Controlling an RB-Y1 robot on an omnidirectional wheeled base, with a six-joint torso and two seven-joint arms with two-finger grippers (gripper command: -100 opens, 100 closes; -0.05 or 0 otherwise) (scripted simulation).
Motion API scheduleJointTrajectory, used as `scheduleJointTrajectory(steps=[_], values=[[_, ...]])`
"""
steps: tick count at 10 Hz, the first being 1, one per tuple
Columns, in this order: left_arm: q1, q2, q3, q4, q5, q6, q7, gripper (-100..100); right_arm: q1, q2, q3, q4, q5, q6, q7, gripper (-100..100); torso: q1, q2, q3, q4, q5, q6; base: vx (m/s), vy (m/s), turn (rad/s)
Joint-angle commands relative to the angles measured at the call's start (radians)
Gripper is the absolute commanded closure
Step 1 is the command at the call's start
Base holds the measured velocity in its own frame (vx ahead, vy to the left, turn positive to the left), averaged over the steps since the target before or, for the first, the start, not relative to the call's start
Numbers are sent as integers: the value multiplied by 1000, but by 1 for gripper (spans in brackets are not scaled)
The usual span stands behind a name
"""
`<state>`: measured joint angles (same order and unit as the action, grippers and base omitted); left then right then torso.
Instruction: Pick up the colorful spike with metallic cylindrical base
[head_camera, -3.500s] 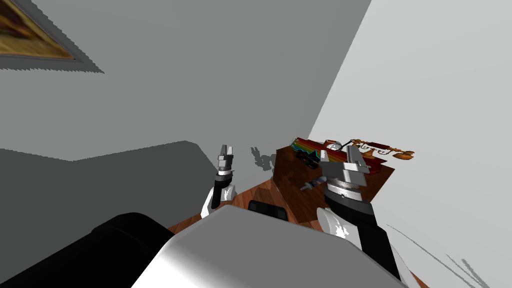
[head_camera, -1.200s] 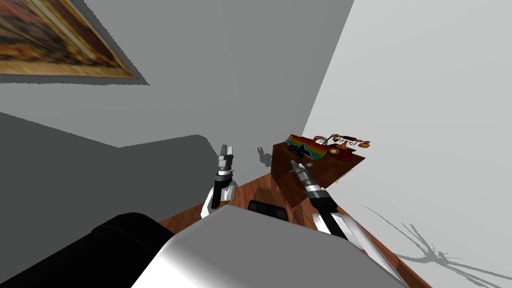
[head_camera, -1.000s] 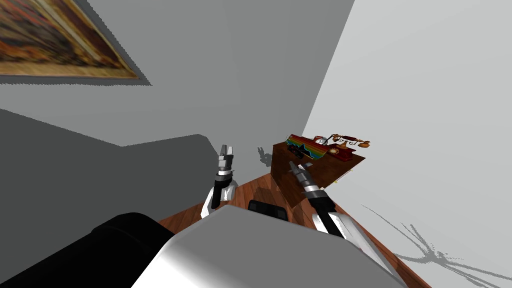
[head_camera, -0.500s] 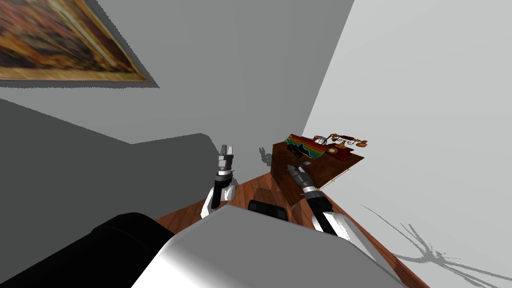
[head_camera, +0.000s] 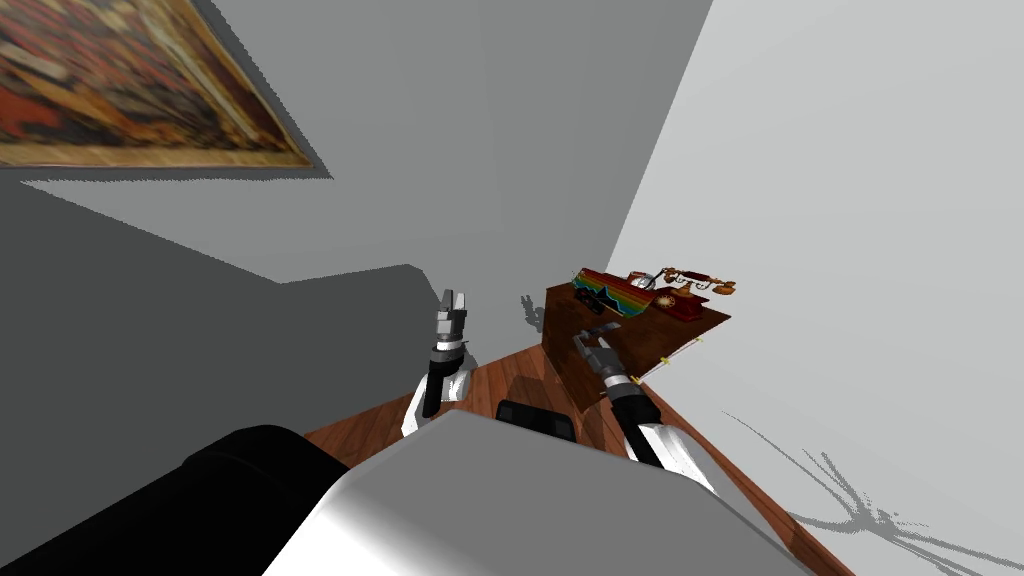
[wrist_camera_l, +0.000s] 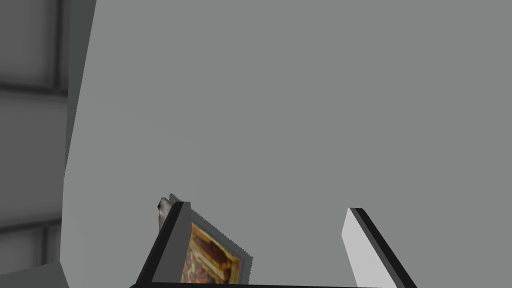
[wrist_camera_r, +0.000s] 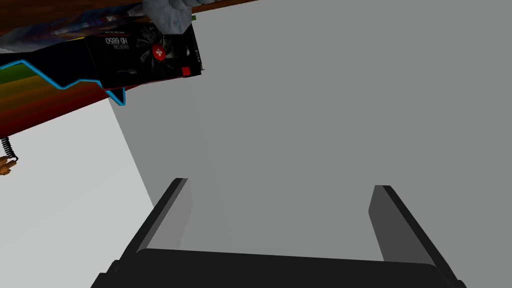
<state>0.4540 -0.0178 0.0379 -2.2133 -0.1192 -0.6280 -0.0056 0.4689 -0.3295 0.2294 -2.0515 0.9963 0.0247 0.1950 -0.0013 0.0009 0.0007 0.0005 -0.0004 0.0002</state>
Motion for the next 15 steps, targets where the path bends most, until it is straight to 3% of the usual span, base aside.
scheduleJointTrajectory(steps=[1,2,5,7,10,15], values=[[0,0,0,0,0,0,0,0,-6,-18,18,23,50,35,31,-100,0,0,0,0,0,0,-18,-20,73],[0,0,0,0,0,0,0,0,-6,-18,18,23,78,35,31,-100,0,0,0,0,0,0,-25,-26,57],[0,0,0,0,0,0,0,0,-17,-51,51,68,169,99,91,-100,-1,1,0,0,0,0,-29,-38,80],[0,0,0,0,0,0,0,0,-17,-51,51,68,210,99,91,-100,-1,0,0,0,0,0,-14,-22,22],[0,0,0,0,0,0,0,0,-26,-84,84,111,302,161,152,-100,-1,-1,0,0,0,0,-13,-33,105],[0,0,0,0,0,0,0,0,-36,-117,116,151,455,219,213,-100,-2,-1,-1,0,0,0,-8,-39,81]])
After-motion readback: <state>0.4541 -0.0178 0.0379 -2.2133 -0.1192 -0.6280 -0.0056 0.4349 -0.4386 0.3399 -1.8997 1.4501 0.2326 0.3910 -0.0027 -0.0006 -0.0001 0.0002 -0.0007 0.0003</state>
